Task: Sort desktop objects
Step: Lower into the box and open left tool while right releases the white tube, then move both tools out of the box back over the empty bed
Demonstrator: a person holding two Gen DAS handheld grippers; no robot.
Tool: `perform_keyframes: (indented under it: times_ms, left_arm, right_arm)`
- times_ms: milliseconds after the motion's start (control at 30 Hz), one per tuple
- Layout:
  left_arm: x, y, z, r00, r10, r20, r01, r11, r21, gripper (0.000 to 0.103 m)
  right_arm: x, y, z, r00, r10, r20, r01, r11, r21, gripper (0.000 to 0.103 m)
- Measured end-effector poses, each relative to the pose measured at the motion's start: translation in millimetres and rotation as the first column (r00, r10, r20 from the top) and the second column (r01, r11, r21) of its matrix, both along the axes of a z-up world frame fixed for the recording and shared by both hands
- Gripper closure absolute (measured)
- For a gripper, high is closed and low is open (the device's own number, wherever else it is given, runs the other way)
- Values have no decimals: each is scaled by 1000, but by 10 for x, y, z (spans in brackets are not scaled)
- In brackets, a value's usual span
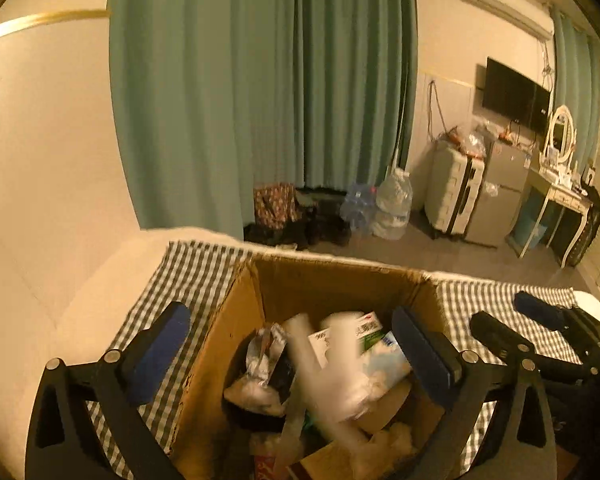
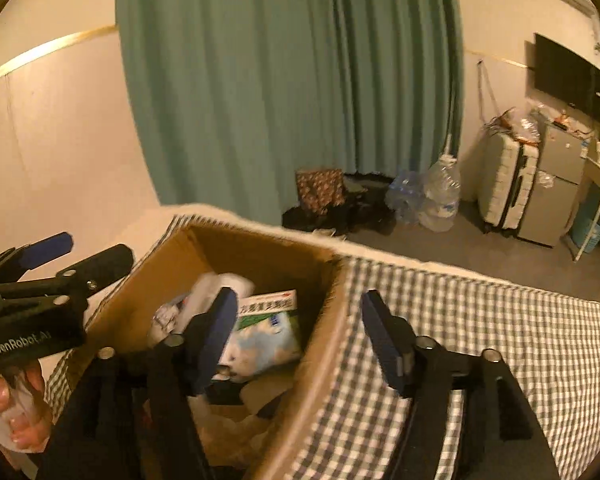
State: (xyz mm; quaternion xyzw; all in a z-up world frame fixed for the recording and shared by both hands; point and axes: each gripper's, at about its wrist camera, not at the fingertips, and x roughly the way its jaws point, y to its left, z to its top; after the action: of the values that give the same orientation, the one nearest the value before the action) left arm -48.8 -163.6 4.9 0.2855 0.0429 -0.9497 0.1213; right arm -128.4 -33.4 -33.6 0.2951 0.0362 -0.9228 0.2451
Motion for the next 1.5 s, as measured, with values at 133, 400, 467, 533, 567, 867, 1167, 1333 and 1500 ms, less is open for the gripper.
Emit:
perform_keyframes:
  times_ms: [133,400,467,533,567,867,1167,1333,1500]
  left_arm:
    - [56,102,110,998,0,-59,-1,1000,-10,0]
    - [169,405,387,985,-37,-168,32,999,-31,0]
    - [171,482,438,984,-30,-175,24,999,-37,0]
    - [188,576,494,982,-43,-184,39,999,-23,0]
    - [187,625,522,981,-48,-190,46,999,-14,0]
    - [168,1085,645,974,-79,-215,73,997,-34,0]
    - [279,1754,706,971,-99,-220,74,990,-119,0]
    - [273,1987,589,969,-128,-212,115,991,-73,0]
    - [166,2235,352,972,-174,-158,158,981,-109,0]
  right_arm:
    - [49,218,145,998,-33,-44,32,999,-29,15]
    - [160,653,426,990,-89,-113,88,996,-15,1]
    - [179,796,486,986,-109,-125,109,994,-7,0]
    - [187,975,550,983,-134,-126,132,991,-17,0]
    - [189,1052,569,982,-144,-122,142,990,-23,0]
    - [348,1787,730,964,-222,-147,223,975,-12,0]
    - [514,2372,844,941,-296,-165,294,955,-37,0]
    - [533,2564,734,928,-328,-178,334,943,0,0]
    - [448,2789,601,925,-356,-133,355,934,-31,0]
